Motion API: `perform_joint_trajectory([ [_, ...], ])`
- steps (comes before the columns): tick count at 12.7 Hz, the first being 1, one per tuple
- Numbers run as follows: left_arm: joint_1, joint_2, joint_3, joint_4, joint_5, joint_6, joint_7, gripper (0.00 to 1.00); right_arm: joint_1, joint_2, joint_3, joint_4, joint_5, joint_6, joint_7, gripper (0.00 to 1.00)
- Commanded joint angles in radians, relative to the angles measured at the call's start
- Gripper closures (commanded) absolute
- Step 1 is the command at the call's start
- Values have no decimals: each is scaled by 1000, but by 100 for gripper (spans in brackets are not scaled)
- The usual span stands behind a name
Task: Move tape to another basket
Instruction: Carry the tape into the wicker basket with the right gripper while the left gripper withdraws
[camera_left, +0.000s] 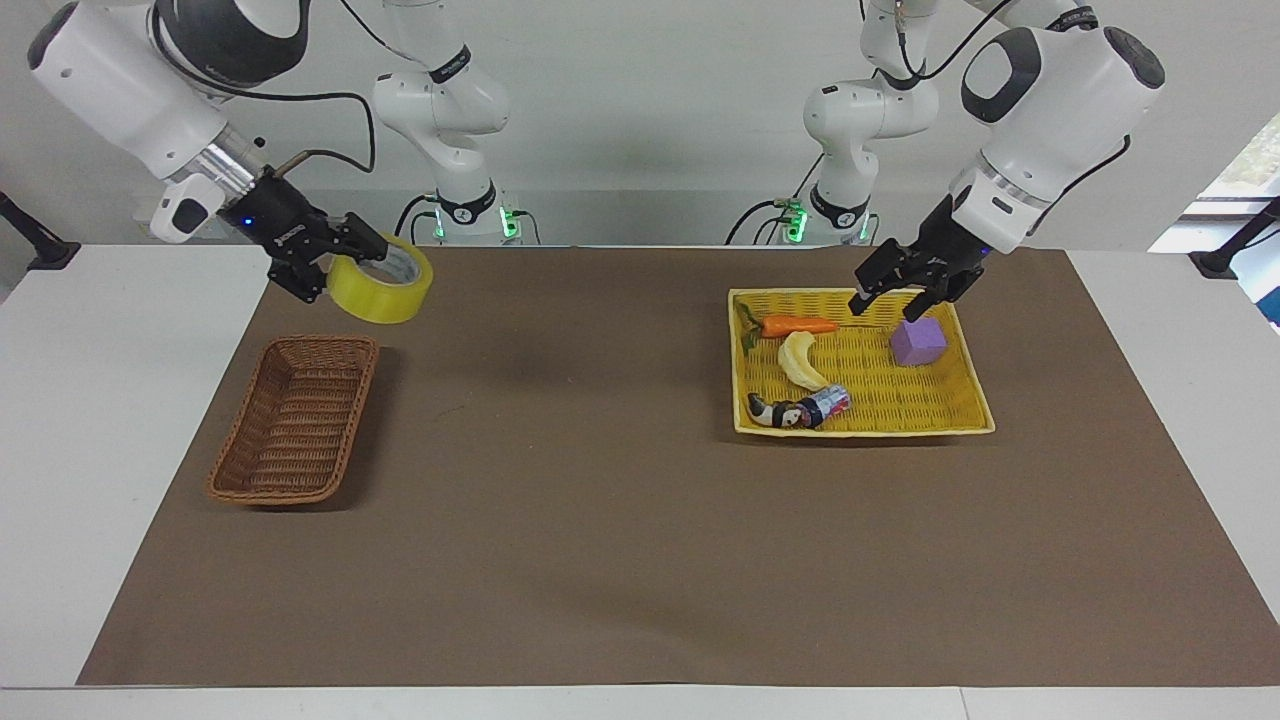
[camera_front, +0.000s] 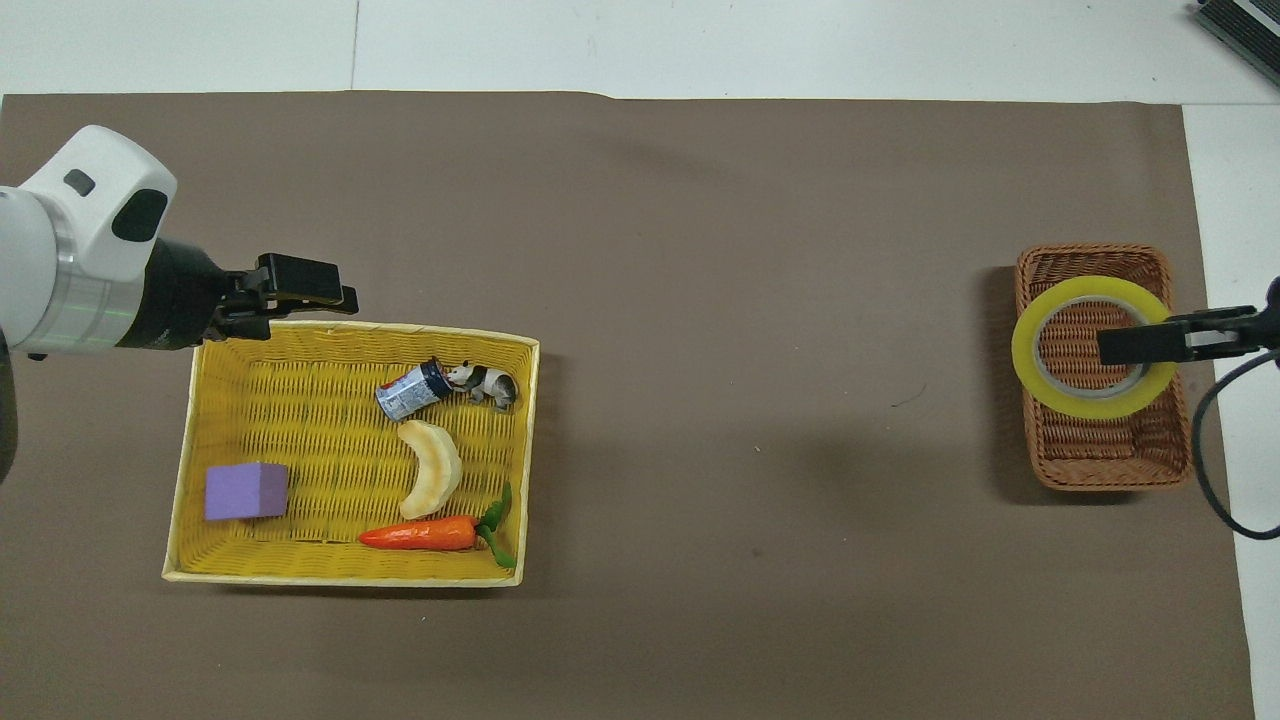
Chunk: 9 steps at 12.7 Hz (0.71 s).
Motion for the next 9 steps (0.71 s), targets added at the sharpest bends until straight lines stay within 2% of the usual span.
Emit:
perform_joint_trajectory([
  [1,4,-2,-11,32,72,-28,10,0,-120,154,11,14,95,40,-153,100],
  [6,18,-6,-8,49,178,-63,13,0,-238,311,11,30,118,69,-270,100],
  [7,15,-8,14,55,230,-71,36,0,-241,345,11,43,120,77,-316,100],
  [9,9,-2,83,60,243,-68,150,0,-251,373,11,37,118,114,-379,100],
])
